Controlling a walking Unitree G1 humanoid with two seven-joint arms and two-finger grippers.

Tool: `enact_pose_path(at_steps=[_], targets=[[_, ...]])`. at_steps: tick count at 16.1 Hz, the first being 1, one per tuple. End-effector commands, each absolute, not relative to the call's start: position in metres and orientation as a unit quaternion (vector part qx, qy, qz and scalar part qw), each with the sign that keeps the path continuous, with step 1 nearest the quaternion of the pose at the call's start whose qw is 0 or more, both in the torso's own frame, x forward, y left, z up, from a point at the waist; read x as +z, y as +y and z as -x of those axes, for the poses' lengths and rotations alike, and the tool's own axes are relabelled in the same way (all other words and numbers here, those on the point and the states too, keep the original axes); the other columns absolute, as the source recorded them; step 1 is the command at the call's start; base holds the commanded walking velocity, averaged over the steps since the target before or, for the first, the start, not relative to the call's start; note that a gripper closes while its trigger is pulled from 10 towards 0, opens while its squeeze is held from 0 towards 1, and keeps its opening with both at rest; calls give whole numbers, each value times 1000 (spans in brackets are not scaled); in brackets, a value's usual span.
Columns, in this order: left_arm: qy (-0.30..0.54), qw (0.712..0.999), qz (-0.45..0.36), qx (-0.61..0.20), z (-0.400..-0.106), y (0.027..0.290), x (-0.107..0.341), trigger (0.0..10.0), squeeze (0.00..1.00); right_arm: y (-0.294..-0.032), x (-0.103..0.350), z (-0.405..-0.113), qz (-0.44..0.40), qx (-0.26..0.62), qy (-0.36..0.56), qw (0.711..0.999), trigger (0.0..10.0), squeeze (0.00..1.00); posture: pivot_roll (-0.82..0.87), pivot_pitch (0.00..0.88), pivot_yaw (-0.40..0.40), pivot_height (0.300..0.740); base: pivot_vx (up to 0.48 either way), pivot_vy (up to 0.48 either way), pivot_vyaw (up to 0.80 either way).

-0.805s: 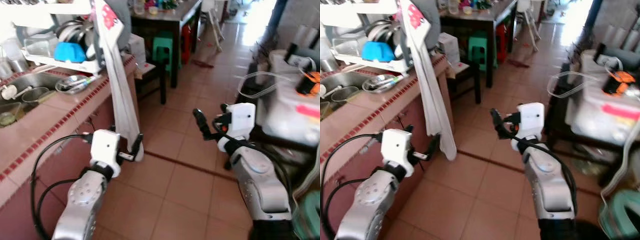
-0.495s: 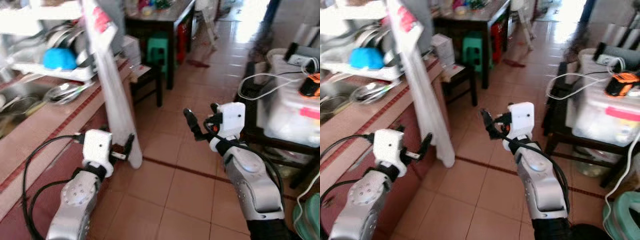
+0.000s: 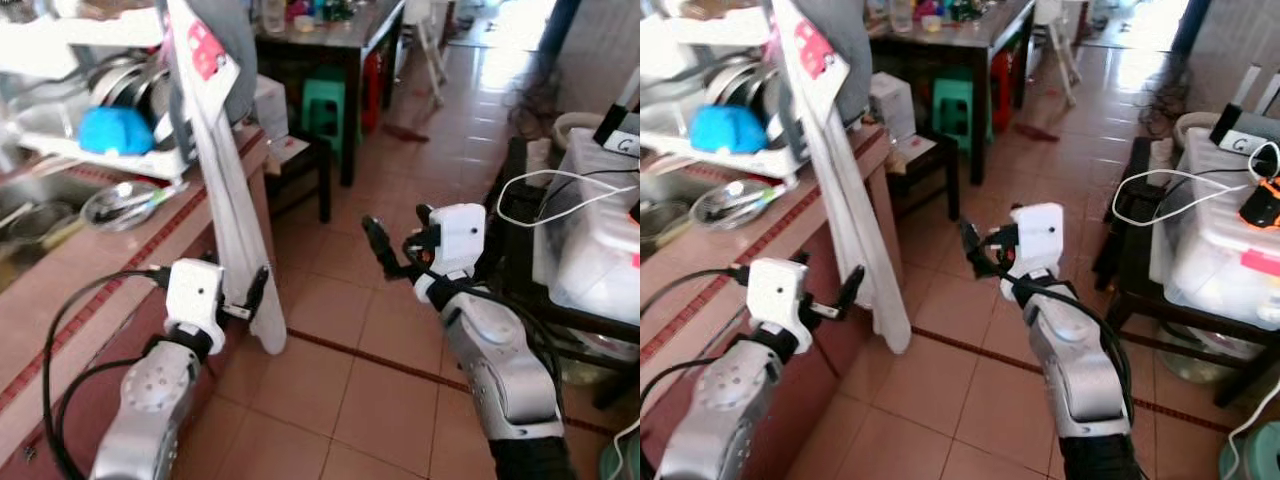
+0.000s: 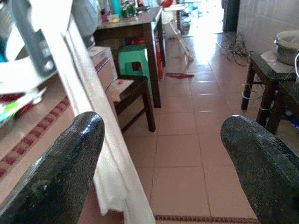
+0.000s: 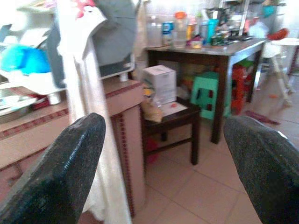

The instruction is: Kitchen organization

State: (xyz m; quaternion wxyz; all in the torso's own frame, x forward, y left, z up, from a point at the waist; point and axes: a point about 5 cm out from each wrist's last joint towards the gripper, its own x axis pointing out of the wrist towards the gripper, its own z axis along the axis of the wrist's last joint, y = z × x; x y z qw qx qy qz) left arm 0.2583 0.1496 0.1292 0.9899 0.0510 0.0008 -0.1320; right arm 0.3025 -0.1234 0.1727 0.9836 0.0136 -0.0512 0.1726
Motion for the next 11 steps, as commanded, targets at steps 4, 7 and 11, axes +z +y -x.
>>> enact_pose_path(at_steps=[4,7,11], targets=[[-1,989,-49,-140,-258,145,130,10000,0,-129,175,-303,-11,164,-54,985,10000,0,39,50,43,740,480,0,-300],[9,990,-47,-131,-258,145,128,10000,0,-129,175,-303,-10,164,-54,985,10000,0,39,51,42,740,320,0,-404],[14,991,-59,-117,-259,147,125,10000,0,-128,174,-304,-9,166,-53,985,10000,0,41,51,41,740,0,0,0]])
